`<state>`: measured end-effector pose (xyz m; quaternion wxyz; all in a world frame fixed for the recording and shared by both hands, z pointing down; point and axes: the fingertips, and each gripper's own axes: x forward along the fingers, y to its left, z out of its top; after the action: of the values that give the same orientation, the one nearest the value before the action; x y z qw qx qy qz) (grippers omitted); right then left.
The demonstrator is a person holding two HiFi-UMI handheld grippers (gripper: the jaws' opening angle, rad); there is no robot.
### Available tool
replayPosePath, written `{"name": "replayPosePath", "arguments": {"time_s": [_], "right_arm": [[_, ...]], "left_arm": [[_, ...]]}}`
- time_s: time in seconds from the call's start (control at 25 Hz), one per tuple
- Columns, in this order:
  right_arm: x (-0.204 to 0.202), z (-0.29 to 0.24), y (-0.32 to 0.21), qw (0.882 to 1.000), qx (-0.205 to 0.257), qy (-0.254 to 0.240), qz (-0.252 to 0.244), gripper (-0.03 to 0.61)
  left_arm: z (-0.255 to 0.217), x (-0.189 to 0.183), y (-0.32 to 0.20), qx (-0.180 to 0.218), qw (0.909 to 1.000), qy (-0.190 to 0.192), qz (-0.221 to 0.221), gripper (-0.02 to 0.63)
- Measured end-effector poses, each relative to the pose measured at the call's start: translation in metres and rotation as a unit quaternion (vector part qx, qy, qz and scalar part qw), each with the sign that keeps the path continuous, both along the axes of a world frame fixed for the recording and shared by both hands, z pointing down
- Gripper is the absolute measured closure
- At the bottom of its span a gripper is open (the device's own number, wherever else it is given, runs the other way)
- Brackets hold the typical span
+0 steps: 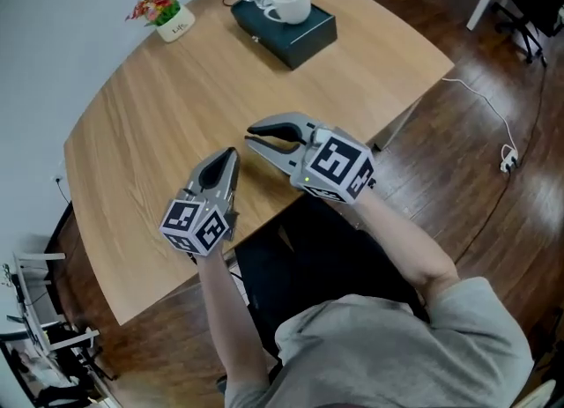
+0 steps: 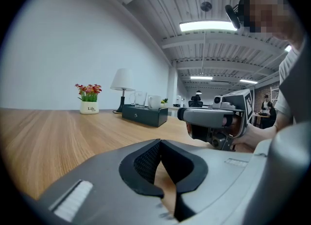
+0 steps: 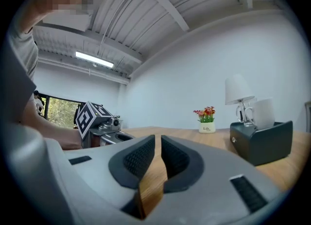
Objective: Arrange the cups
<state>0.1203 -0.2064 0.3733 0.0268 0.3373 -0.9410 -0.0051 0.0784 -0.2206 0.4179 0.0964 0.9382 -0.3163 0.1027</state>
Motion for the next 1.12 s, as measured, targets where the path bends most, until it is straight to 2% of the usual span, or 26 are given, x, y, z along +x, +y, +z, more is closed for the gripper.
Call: {"name": "replayPosePath", "arguments": {"time_s": [0.44,1.12], "right_arm": [[-0.0022,0.0014,0.0052,1.0,-0.021,-0.016,-0.011,0.541],[-0.0061,0.0034,0.0079,0.999,-0.025,-0.01,-0.02,0.541]], "left_arm": [[-0.0001,0.0018,0.0041,-0.002,1.0,-0.002,0.005,0.603],[-0.0004,0.002,0.0035,-0.002,1.0,-0.003,0.004,0.603]]}}
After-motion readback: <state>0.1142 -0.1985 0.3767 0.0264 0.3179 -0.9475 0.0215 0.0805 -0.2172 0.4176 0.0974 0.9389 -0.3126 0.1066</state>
